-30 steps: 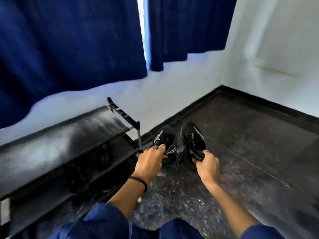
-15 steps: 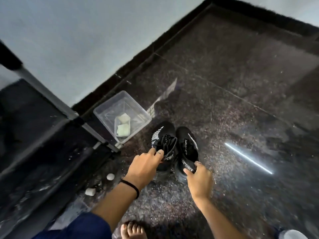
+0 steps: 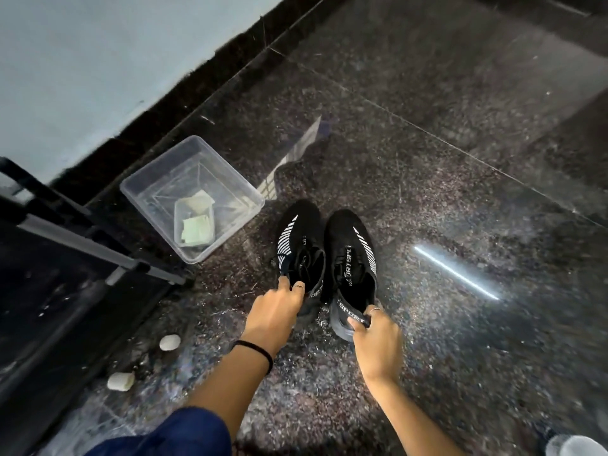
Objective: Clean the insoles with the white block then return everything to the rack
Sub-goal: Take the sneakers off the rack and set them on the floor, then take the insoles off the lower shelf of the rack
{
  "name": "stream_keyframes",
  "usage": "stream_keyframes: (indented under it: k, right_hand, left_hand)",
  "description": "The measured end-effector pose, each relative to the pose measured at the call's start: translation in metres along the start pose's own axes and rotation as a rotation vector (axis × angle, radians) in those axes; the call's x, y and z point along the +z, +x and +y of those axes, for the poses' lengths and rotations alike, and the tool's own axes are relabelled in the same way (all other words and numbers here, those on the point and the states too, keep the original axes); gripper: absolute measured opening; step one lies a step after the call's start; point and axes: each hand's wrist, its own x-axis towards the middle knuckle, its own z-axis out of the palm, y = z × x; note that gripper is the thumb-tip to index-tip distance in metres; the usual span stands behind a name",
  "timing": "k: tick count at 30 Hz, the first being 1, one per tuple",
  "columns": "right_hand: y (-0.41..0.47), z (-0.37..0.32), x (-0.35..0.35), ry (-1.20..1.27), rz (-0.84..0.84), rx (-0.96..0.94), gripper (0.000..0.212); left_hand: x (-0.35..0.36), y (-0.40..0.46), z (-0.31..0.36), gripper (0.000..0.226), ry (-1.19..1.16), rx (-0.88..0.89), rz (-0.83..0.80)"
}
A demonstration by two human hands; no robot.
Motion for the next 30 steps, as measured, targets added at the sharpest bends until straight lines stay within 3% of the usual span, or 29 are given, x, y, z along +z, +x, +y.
stream_keyframes:
  k: [10,13,17,20,24,28,30]
  right_hand:
    - [0.028,0.002,0.003,0.022,-0.156,-0.020,0.009]
    - [0.022,0.000,-0.001,-0.026,-0.220,-0.024,0.023]
    - [0.000,-0.012,-0.016,-0.003,-0.237,-0.025,0.047]
    - [-0.016,-0.032,-0.028,-0.040,-0.169,-0.084,0.057]
    - [-0.034,-0.082,-0.038,-0.039,-0.157,-0.285,0.049]
    - [-0.080,-0.153,-0.044,-0.093,-0.203,-0.691,0.043]
    - [-0.111,-0.186,-0.049,-0.089,-0.205,-0.909,0.044]
  left_hand:
    - [0.015,0.015,0.009,0.037,-0.190,-0.143,0.044]
    - [0.014,0.010,0.007,0.041,-0.279,-0.189,0.037]
    - [0.010,-0.020,-0.007,0.067,-0.342,-0.169,0.025]
    - [0.004,-0.056,-0.025,0.064,-0.298,-0.162,0.062]
    - [-0.017,-0.113,-0.052,0.060,-0.211,-0.183,0.128]
    - [-0.038,-0.175,-0.084,0.055,-0.156,-0.260,0.251]
    - [-0.042,-0.203,-0.100,0.050,-0.130,-0.280,0.425]
